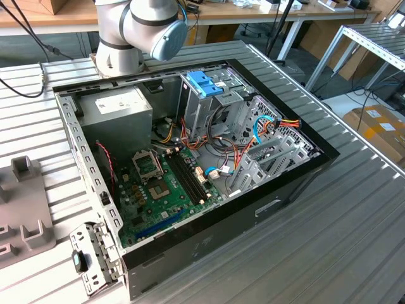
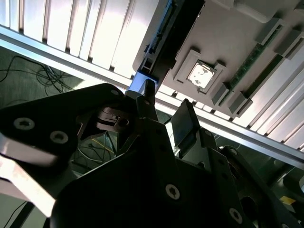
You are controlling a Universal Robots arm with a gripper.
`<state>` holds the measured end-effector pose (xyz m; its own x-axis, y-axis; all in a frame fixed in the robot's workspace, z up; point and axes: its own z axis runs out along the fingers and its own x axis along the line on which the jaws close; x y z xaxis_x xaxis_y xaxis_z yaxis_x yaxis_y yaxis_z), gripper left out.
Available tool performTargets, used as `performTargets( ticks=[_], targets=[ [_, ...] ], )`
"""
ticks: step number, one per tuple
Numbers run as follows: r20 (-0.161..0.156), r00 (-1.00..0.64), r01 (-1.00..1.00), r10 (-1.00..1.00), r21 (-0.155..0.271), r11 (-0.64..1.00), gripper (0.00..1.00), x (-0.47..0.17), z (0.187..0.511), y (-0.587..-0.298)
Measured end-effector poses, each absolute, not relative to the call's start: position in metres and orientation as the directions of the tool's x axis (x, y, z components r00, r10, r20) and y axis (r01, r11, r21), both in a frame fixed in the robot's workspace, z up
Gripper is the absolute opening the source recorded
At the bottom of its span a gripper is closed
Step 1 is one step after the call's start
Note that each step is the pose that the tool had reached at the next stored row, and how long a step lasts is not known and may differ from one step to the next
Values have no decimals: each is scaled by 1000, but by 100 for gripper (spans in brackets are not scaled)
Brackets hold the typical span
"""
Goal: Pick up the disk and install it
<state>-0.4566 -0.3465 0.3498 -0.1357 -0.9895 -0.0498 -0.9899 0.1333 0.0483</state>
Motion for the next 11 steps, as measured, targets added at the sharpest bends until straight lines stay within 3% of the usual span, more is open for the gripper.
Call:
performTargets(
  ticks=[11],
  targets=[
    [-50, -128, -991, -991, 48, 125, 42, -457, 347, -346]
  ],
)
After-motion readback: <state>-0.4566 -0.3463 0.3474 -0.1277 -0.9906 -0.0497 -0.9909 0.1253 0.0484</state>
